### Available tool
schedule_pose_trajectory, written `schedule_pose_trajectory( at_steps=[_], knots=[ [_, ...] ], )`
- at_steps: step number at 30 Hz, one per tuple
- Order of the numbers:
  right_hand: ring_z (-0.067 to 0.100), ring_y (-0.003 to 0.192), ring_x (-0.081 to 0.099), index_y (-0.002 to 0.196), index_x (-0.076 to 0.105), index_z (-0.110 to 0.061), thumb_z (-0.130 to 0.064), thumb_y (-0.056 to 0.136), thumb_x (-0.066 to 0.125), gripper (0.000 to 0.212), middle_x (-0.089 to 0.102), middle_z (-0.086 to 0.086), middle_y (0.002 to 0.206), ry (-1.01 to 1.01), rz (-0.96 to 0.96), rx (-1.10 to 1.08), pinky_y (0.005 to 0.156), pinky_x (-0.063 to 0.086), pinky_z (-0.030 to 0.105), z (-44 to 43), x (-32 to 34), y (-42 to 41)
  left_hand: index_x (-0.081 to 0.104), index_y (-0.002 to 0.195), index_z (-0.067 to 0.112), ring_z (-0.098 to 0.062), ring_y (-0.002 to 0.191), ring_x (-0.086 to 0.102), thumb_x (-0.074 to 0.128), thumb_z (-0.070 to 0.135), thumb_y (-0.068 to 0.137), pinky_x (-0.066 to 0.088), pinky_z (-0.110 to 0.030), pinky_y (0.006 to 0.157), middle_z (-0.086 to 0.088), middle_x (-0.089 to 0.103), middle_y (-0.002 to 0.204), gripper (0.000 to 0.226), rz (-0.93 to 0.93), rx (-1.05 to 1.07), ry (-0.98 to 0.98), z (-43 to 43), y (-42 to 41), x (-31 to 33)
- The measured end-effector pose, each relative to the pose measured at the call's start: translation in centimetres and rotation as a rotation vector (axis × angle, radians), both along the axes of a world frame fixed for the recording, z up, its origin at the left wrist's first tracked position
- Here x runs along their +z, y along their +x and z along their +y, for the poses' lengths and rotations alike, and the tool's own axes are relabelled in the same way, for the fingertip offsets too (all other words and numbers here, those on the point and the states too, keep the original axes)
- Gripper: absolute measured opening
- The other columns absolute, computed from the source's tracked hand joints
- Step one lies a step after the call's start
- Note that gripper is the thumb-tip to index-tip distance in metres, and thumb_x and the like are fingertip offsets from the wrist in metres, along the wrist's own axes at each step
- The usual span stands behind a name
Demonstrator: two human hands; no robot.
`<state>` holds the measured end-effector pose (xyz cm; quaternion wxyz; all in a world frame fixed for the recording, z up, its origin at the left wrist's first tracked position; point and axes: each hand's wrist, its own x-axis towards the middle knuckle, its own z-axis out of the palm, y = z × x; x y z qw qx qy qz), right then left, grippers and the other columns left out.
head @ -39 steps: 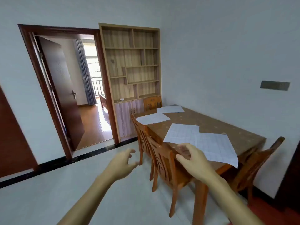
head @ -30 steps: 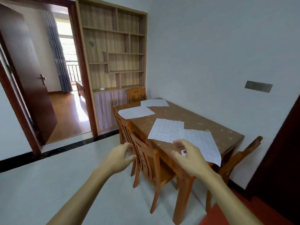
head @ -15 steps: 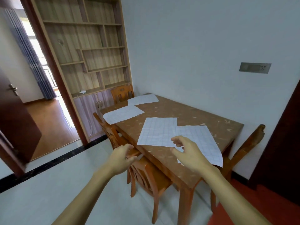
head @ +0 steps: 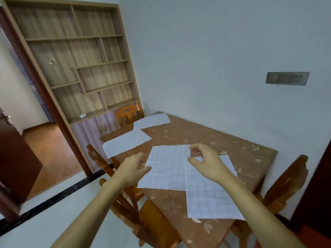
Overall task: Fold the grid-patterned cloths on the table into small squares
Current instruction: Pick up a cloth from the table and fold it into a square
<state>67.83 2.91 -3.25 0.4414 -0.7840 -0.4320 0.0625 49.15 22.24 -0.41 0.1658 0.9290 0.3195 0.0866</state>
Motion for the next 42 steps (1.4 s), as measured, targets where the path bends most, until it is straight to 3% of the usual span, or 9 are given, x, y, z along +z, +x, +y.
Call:
schedule_pose_trajectory(
  at_steps=[4,12,17,23,29,34,37,42],
  knots=[
    [0.008,0.11,0.053,0.131,0.055,-0.02,-0.027,0.094,0.063,0.039,0.057,-0.004,0.125,-0.074,0.023,-0.014,0.096,0.042,0.023,1.0,-2.5,3.8,0.049,0.139,0.021,-0.018,0.115,0.061,0.062,0.042,0.095,0.054,-0.031,0.094,-0.005,0.059,0.137,0.05,0.042,-0.021,-0.016,1.7,4.6,-1.8],
    [0.013,0.111,0.056,0.129,0.057,-0.018,-0.026,0.092,0.065,0.039,0.059,0.001,0.125,-0.212,0.021,-0.083,0.097,0.045,0.026,4.8,-5.6,12.0,0.046,0.141,0.022,-0.02,0.114,0.061,0.062,0.043,0.095,0.051,-0.031,0.094,-0.005,0.058,0.136,0.053,0.101,-0.114,-0.108,6.8,13.9,-7.2],
    [0.014,0.119,0.057,0.129,0.06,-0.015,-0.02,0.091,0.065,0.039,0.06,0.0,0.129,-0.256,-0.019,-0.102,0.1,0.043,0.024,9.3,-4.3,17.4,0.047,0.141,0.021,-0.02,0.113,0.061,0.062,0.044,0.095,0.053,-0.035,0.096,-0.005,0.061,0.134,0.053,-0.008,-0.105,-0.1,13.3,20.1,-6.3],
    [0.014,0.106,0.059,0.122,0.063,-0.012,-0.02,0.091,0.067,0.032,0.06,-0.005,0.108,-0.244,-0.009,-0.146,0.091,0.042,0.022,13.9,-5.3,21.5,0.047,0.141,0.021,-0.021,0.119,0.058,0.06,0.041,0.096,0.05,-0.035,0.099,-0.006,0.06,0.135,0.051,0.019,-0.158,-0.123,17.2,25.7,-8.6],
    [0.014,0.1,0.056,0.12,0.062,-0.013,-0.018,0.09,0.067,0.031,0.064,0.001,0.111,-0.329,0.038,-0.156,0.092,0.046,0.027,14.2,-10.6,25.0,0.044,0.142,0.023,-0.022,0.121,0.057,0.06,0.043,0.096,0.049,-0.037,0.1,-0.006,0.057,0.136,0.052,0.194,-0.225,-0.252,17.0,29.1,-15.2],
    [0.018,0.114,0.057,0.128,0.058,-0.017,-0.023,0.093,0.064,0.037,0.06,0.002,0.125,-0.468,0.155,-0.155,0.099,0.043,0.029,12.0,-16.8,27.3,0.045,0.141,0.026,-0.021,0.122,0.055,0.057,0.043,0.097,0.048,-0.036,0.102,-0.004,0.055,0.135,0.049,0.31,-0.256,-0.367,14.8,31.0,-21.0],
    [0.016,0.112,0.054,0.13,0.056,-0.017,-0.021,0.094,0.062,0.037,0.057,0.004,0.127,-0.52,0.243,-0.118,0.103,0.044,0.033,10.7,-20.7,28.1,0.044,0.143,0.026,-0.021,0.122,0.055,0.054,0.042,0.099,0.047,-0.035,0.103,-0.004,0.054,0.135,0.048,0.403,-0.265,-0.422,12.4,31.9,-24.5],
    [0.015,0.114,0.053,0.133,0.056,-0.012,-0.019,0.095,0.061,0.039,0.057,0.006,0.129,-0.57,0.35,-0.025,0.102,0.041,0.026,9.7,-25.6,28.9,0.043,0.144,0.025,-0.02,0.128,0.05,0.052,0.04,0.1,0.042,-0.033,0.106,-0.004,0.05,0.139,0.048,0.461,-0.229,-0.499,8.5,33.1,-28.7]
  ],
)
